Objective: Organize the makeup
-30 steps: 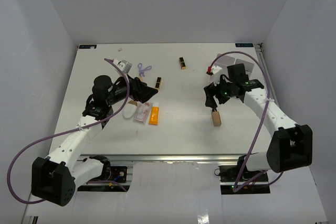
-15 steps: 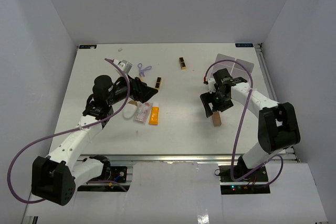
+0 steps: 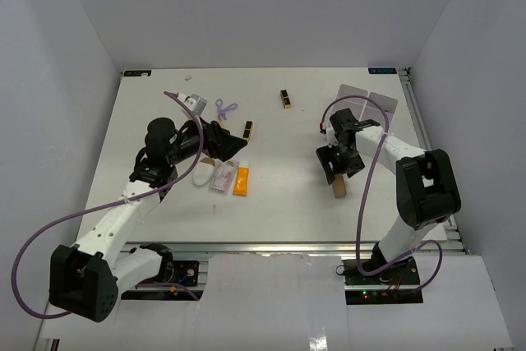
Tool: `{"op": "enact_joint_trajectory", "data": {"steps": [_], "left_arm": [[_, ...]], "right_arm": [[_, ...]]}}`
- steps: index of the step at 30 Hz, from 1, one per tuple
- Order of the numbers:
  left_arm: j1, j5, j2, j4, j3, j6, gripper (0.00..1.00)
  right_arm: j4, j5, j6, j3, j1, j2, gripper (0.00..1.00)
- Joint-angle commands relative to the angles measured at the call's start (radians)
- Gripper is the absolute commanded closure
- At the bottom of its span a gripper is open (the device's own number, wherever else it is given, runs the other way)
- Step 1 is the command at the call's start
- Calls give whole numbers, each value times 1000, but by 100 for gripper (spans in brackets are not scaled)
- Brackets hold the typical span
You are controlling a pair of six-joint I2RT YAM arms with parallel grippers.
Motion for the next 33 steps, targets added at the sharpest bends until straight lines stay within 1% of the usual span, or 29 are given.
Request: {"op": "enact_joint_trajectory", "data": {"steps": [1,17,19,25,33], "left_arm": [[-5,3,-12,1,8,10,2],[-4,5,-16,2,8,10,2],[-4,5,-18,2,8,10,2],[-4,3,-19,2,8,10,2],[-4,3,-20,1,8,12,2]], "right_arm": [[-11,16,13,55,3,10,29],[-14,-18,-4,24,3,7,42],[-15,-45,-4,17,3,8,44],[-15,-59,-7,13,5,10,46],[-20,-54,-11,3,4,6,46]]}}
